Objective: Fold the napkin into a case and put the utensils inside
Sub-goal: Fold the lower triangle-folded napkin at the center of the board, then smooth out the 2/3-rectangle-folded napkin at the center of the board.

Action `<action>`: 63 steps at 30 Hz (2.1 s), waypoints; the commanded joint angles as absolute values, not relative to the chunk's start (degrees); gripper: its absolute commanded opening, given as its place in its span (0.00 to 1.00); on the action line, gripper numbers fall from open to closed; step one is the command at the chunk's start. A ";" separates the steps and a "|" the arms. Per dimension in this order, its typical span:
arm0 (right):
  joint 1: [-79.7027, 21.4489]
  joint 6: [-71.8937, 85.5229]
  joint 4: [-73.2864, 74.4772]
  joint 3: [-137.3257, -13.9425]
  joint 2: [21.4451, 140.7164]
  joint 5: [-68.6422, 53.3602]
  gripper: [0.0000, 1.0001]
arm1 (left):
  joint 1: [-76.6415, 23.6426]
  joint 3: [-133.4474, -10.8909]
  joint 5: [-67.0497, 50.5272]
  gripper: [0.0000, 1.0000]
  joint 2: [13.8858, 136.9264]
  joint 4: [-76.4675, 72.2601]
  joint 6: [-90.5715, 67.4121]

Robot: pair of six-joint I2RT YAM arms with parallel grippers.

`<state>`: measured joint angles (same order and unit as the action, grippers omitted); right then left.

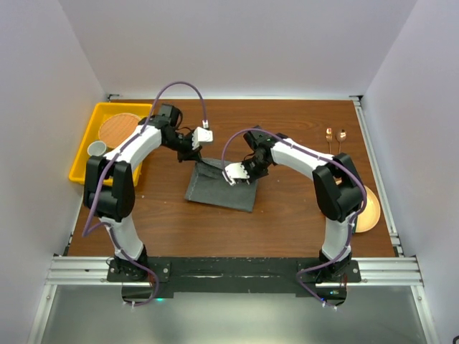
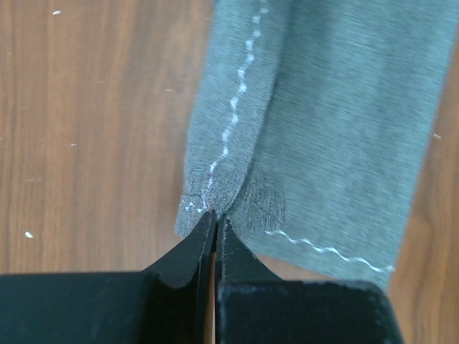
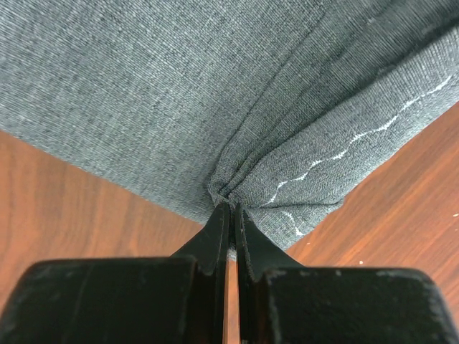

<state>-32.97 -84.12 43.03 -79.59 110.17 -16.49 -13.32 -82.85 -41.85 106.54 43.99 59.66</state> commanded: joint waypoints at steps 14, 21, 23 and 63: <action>-33.05 -70.76 38.06 -75.93 110.21 -20.30 0.00 | -14.06 -66.27 -36.93 0.15 103.36 26.38 55.47; -31.21 -69.70 36.20 -77.25 113.11 -20.13 0.00 | -14.06 -64.95 -34.63 0.23 104.41 22.06 51.59; -29.36 -71.10 36.56 -79.45 114.87 -19.78 0.00 | -14.06 -64.34 -34.80 0.22 104.24 21.97 50.54; -26.46 -85.61 43.24 -89.30 116.63 -29.62 0.00 | -16.43 -53.44 -39.82 0.64 95.36 8.61 60.82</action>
